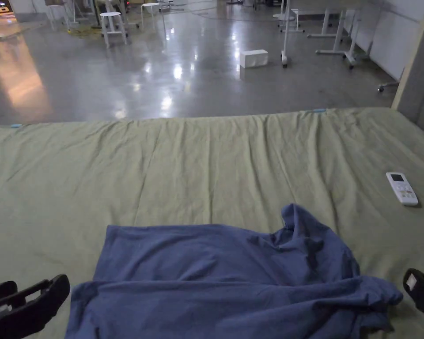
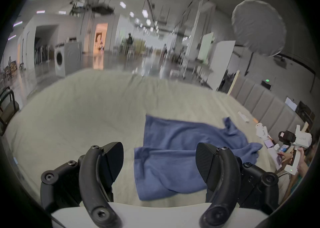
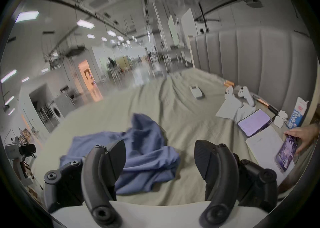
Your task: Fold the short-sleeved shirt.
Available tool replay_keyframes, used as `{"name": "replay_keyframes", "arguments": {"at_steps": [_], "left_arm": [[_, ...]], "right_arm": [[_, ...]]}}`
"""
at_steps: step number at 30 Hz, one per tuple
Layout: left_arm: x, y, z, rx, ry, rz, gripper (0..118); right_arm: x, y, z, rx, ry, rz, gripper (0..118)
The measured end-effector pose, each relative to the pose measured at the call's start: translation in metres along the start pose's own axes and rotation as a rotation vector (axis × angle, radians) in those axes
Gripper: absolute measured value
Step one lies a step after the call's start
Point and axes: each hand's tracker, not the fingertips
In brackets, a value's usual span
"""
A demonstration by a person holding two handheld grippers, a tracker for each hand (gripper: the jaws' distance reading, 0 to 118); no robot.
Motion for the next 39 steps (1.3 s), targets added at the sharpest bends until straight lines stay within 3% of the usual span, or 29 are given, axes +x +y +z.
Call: {"name": "replay_keyframes", "arguments": {"at_steps": [6,8,10,11,12,14,18,25,29,32,35,36,39], "left_arm": [[0.058,-0.021,0.095,0.177,0.155,-0.177,86],[0.072,-0.026,0.115,0.218,0.178,-0.218,80],[0.076,-0.029,0.124,0.217,0.153,-0.235,53],[0.082,-0.029,0.128,0.204,0.146,-0.257,25],[0.087,-0.03,0.132,0.201,0.15,-0.271,10],[0.091,-0.03,0.139,0.216,0.117,-0.297,0],[0.096,-0.026,0.142,0.219,0.075,-0.26,0],[0.078,-0.032,0.118,0.183,0.076,-0.217,0],[0.047,-0.047,0.08,0.066,0.07,-0.17,0],[0.016,-0.066,0.035,-0.055,0.109,-0.078,8],[-0.013,-0.09,-0.006,-0.133,0.071,0.059,49],[-0.02,-0.096,-0.021,-0.152,0.043,0.099,49],[-0.03,-0.11,-0.062,-0.24,0.05,0.041,49]], "right_arm": [[-0.056,-0.018,0.081,0.123,0.014,0.115,82],[-0.064,-0.024,0.086,0.115,0.032,0.176,69],[-0.076,-0.026,0.093,0.106,0.034,0.205,40],[-0.082,-0.027,0.096,0.1,0.04,0.226,16],[-0.086,-0.029,0.098,0.103,0.046,0.245,4],[-0.094,-0.031,0.103,0.125,0.059,0.306,0],[-0.104,-0.034,0.107,0.14,0.054,0.342,0],[-0.101,-0.036,0.102,0.106,0.068,0.29,0],[-0.095,-0.042,0.098,0.069,0.078,0.273,0],[-0.09,-0.05,0.091,0.024,0.081,0.256,0],[-0.086,-0.057,0.084,-0.013,0.076,0.249,0],[-0.084,-0.06,0.082,-0.021,0.07,0.25,0],[-0.08,-0.062,0.075,-0.055,0.067,0.242,0]]}}
